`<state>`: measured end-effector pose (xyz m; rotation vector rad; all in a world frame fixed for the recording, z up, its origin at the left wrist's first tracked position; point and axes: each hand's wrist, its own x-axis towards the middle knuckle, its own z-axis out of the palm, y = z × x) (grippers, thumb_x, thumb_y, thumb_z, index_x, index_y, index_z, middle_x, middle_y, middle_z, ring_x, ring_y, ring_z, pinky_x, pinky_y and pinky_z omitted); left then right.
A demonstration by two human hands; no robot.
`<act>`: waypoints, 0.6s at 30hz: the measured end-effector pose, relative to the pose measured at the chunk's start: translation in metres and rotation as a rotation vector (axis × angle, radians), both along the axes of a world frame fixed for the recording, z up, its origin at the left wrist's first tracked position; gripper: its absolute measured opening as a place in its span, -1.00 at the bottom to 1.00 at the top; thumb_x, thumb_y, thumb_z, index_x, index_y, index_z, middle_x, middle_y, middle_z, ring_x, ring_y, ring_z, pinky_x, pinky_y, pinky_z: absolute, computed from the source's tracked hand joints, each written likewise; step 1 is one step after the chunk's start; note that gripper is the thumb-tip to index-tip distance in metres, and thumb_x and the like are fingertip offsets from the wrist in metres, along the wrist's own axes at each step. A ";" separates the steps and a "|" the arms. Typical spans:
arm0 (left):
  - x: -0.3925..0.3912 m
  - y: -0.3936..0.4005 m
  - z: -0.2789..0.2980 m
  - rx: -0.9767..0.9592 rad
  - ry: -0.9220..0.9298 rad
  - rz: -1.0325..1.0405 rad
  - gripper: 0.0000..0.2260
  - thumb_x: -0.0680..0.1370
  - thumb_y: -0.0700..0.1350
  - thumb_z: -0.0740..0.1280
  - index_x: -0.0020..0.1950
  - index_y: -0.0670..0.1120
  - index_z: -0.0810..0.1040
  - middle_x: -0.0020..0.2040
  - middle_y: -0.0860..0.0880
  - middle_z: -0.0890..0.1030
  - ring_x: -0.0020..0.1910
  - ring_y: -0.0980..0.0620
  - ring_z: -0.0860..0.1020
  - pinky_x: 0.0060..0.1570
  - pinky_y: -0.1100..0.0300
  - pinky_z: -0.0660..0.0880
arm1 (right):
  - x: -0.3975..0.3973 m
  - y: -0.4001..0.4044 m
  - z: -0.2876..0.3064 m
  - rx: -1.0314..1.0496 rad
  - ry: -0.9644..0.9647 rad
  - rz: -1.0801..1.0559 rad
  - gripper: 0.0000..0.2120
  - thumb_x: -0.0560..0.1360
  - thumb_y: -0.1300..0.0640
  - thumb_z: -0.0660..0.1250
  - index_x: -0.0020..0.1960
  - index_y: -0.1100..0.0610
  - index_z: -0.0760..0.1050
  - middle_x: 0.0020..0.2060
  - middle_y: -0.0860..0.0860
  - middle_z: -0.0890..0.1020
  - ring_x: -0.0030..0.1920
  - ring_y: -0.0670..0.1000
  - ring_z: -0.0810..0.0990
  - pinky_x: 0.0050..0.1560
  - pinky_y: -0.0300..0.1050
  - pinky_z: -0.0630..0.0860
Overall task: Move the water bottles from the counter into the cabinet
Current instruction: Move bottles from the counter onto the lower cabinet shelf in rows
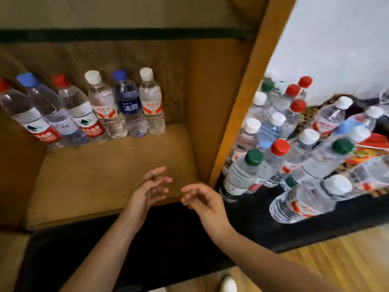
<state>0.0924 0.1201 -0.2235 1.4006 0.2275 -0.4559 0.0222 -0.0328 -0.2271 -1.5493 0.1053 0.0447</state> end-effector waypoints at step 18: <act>-0.079 -0.178 -0.005 0.131 -0.233 0.051 -0.29 0.45 -0.38 0.33 0.49 0.03 0.14 0.47 0.07 0.25 0.42 0.14 0.24 0.41 0.13 0.18 | -0.123 -0.195 -0.012 -0.142 -0.003 -0.701 -0.54 0.40 0.31 0.41 0.14 -0.07 0.36 0.10 -0.01 0.47 0.12 -0.07 0.47 0.06 -0.24 0.46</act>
